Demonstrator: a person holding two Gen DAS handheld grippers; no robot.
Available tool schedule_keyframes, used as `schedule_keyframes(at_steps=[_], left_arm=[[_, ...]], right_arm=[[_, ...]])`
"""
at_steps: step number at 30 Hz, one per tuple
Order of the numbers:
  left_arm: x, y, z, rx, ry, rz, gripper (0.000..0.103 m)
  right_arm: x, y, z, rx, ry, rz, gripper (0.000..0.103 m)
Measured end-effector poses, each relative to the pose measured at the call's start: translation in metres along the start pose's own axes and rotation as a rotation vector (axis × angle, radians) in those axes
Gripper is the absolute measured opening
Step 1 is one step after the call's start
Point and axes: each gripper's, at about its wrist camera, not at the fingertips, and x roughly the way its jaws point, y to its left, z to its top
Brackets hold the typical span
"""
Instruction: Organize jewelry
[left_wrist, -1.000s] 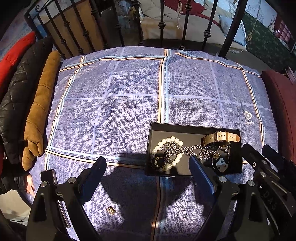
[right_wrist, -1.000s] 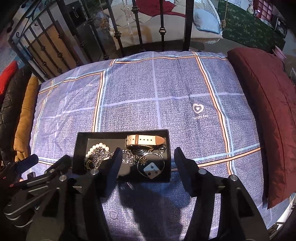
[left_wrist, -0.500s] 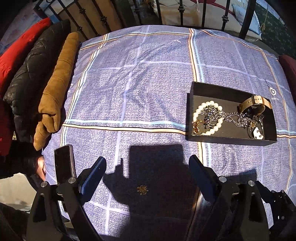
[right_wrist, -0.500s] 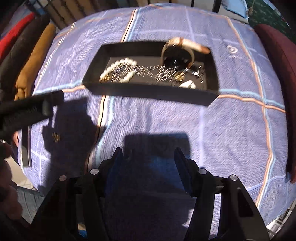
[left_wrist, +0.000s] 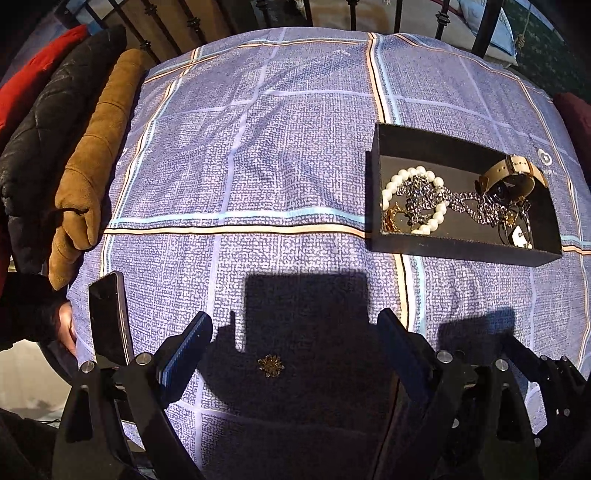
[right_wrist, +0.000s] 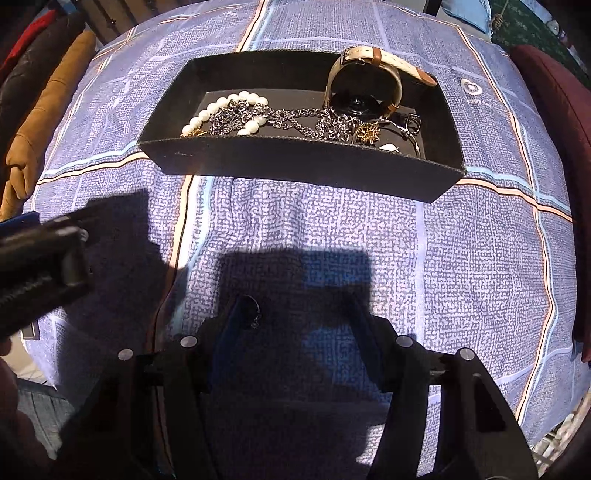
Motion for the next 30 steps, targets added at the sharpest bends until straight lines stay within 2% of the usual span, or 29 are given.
schedule_keyframes(at_steps=[4,11,13,15,16,20,22,23,24,30], left_arm=[[0.012,-0.004,-0.010,0.033,0.025,0.017,0.088],[0.031,-0.010,-0.026,0.042,0.076,-0.003,0.088],[0.031,-0.010,-0.028,0.035,0.077,-0.009,0.089],[0.030,-0.005,-0.025,0.005,0.079,-0.032,0.089],[0.028,-0.003,-0.024,0.000,0.078,-0.032,0.089],[0.023,0.003,-0.022,-0.002,0.066,-0.032,0.089],[0.020,0.002,-0.020,-0.004,0.062,-0.039,0.089],[0.018,-0.001,-0.020,-0.002,0.059,-0.040,0.089],[0.014,-0.001,-0.018,0.001,0.052,-0.042,0.089],[-0.007,-0.002,-0.002,0.000,-0.005,-0.061,0.089]], right_arm=[[0.001,0.000,-0.003,-0.006,0.004,-0.006,0.058],[0.011,0.018,-0.016,-0.067,-0.010,-0.088,0.058],[0.011,0.022,-0.019,-0.075,-0.016,-0.100,0.051],[0.005,0.023,-0.019,-0.062,-0.041,-0.070,0.007],[0.001,0.024,-0.017,-0.061,-0.051,-0.070,0.007],[-0.008,0.002,-0.018,0.053,-0.054,0.069,0.006],[-0.017,-0.009,-0.016,0.084,-0.071,0.106,0.006],[-0.024,-0.011,-0.015,0.082,-0.089,0.117,0.006],[-0.033,-0.012,-0.014,0.075,-0.107,0.122,0.000],[-0.073,-0.035,0.005,0.100,-0.187,0.161,0.000]])
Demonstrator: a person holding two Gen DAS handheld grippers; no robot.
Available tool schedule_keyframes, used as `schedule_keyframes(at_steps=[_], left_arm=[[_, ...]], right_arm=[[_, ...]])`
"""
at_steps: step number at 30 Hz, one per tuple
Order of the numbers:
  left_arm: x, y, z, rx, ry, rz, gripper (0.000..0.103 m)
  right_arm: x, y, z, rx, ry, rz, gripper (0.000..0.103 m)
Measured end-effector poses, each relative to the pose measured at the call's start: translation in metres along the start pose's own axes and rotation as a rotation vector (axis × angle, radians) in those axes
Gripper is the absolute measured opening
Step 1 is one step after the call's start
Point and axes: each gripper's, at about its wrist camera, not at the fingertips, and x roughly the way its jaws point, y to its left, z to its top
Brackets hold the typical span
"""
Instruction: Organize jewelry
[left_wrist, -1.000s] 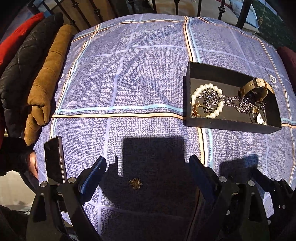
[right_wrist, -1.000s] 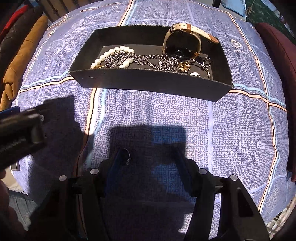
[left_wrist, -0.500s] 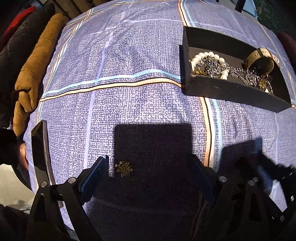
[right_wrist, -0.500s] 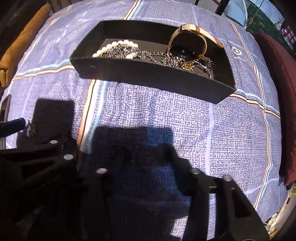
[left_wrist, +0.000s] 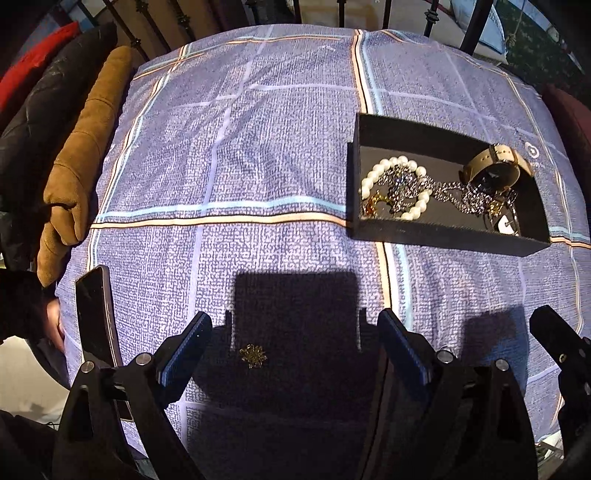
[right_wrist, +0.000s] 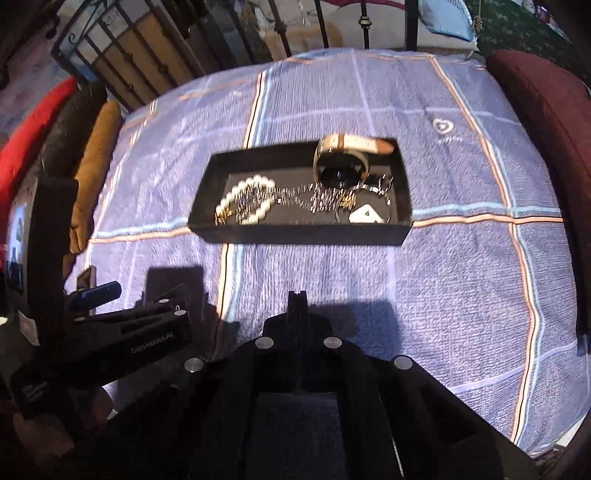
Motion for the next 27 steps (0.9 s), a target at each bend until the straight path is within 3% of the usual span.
schedule_keyframes(at_steps=[5,9,16,17,21,23,26,27], left_arm=[[-0.006,0.010,0.005,-0.016,-0.015,0.016,0.089],[-0.004,0.022,-0.006,-0.029,0.002,0.036,0.089],[0.006,0.032,-0.015,-0.038,0.028,0.035,0.089],[0.007,0.031,-0.015,-0.034,0.030,0.028,0.089],[0.011,0.023,-0.014,-0.004,0.026,0.026,0.089],[0.011,0.019,-0.014,-0.001,0.029,0.018,0.089],[0.009,0.017,-0.014,0.000,0.019,0.014,0.089],[0.008,0.019,-0.014,-0.006,0.016,0.013,0.089]], right_arm=[[-0.008,-0.006,0.010,-0.009,0.024,0.026,0.000],[0.015,0.003,-0.015,-0.030,0.093,0.076,0.001],[0.062,0.020,-0.033,-0.124,0.201,0.036,0.004],[0.065,0.022,-0.033,-0.135,0.210,0.028,0.010],[0.075,0.033,-0.032,-0.146,0.234,0.056,0.059],[0.081,0.045,-0.034,-0.168,0.248,0.049,0.071],[0.080,0.051,-0.035,-0.178,0.238,0.030,0.071],[0.077,0.048,-0.034,-0.152,0.235,0.042,0.066]])
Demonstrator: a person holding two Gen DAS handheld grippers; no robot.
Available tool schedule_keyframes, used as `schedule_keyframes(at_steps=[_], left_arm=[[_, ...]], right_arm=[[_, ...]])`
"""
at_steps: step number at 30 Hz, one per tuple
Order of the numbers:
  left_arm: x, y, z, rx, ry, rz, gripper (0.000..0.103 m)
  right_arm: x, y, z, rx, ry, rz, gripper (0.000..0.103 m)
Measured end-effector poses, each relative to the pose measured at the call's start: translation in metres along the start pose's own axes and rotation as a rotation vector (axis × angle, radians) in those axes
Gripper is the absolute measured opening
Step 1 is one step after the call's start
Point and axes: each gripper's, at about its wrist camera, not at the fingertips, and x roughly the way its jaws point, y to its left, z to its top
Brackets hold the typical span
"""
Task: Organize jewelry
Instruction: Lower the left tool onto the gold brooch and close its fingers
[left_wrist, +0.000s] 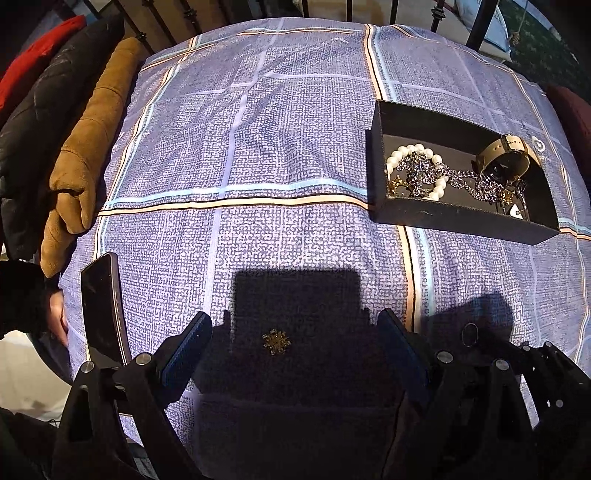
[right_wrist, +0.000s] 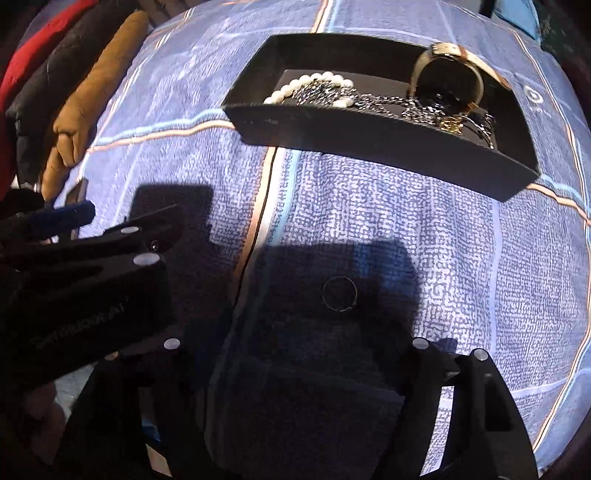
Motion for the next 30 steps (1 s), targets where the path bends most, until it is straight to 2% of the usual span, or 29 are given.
schedule_keyframes(at_steps=[1,2,3,4,5,8,11,19,24,30], left_arm=[[0.000,0.002,0.000,-0.007,-0.001,0.001,0.089],[0.001,0.006,0.001,-0.018,0.001,0.001,0.089],[0.002,0.009,0.002,-0.032,0.006,-0.002,0.089],[0.004,0.013,0.003,-0.043,0.009,-0.006,0.089],[0.005,0.015,0.004,-0.050,0.011,-0.007,0.089],[0.005,0.016,0.003,-0.054,0.011,-0.005,0.089],[0.005,0.014,0.003,-0.051,0.011,-0.006,0.089],[0.001,0.002,0.006,-0.030,0.005,-0.018,0.089],[-0.016,-0.029,0.033,0.013,-0.037,-0.010,0.089],[-0.041,-0.057,0.067,0.051,-0.113,0.007,0.089]], right_arm=[[-0.002,-0.005,0.000,0.027,-0.007,0.011,0.060],[-0.002,-0.013,0.000,0.057,-0.004,0.023,0.044],[-0.002,-0.021,0.000,0.069,-0.003,0.021,0.021],[-0.002,-0.028,0.000,0.078,-0.007,0.001,0.021],[-0.003,-0.035,0.000,0.085,-0.009,0.040,0.021],[-0.009,-0.034,-0.003,0.036,-0.021,0.015,0.021],[-0.014,-0.040,-0.008,0.058,-0.033,0.024,0.021],[-0.053,-0.049,-0.004,0.081,-0.125,0.060,0.021],[-0.081,-0.055,0.022,0.113,-0.214,-0.020,0.021],[-0.099,-0.069,0.058,0.185,-0.267,-0.111,0.021]])
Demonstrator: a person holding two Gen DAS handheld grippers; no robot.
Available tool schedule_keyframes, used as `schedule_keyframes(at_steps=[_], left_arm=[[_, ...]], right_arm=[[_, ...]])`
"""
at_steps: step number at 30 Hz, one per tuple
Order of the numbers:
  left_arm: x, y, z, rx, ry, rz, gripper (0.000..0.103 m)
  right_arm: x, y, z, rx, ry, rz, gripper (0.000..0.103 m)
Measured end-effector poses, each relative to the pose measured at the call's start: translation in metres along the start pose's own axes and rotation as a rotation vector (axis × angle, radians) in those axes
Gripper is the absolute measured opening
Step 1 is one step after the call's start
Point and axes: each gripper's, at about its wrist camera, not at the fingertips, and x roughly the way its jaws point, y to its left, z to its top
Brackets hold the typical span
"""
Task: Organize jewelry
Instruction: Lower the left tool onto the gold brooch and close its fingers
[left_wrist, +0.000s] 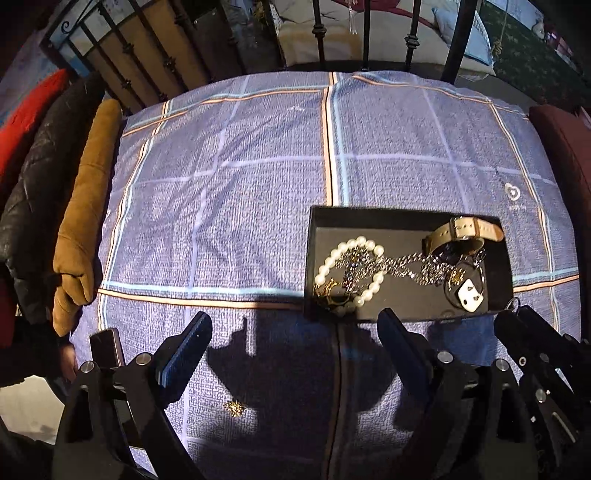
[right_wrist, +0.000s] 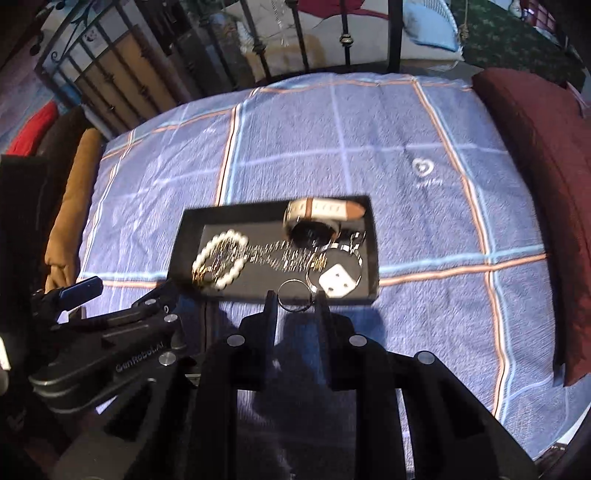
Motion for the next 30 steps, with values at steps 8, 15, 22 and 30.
schedule_keyframes(at_steps=[8,15,22,30], left_arm=[[-0.008,-0.001,0.008,0.002,-0.035,-0.005,0.089],[-0.007,-0.004,0.006,0.010,-0.031,-0.005,0.089],[-0.005,-0.002,0.009,-0.011,-0.027,-0.029,0.089],[-0.002,-0.001,0.013,-0.016,-0.027,-0.027,0.089]], right_arm=[[-0.002,-0.002,0.018,0.027,-0.025,-0.017,0.021],[0.003,-0.002,0.020,0.030,-0.019,-0.027,0.021],[0.008,-0.005,0.025,0.047,-0.011,-0.037,0.021],[0.014,-0.003,0.032,0.026,-0.004,-0.050,0.023]])
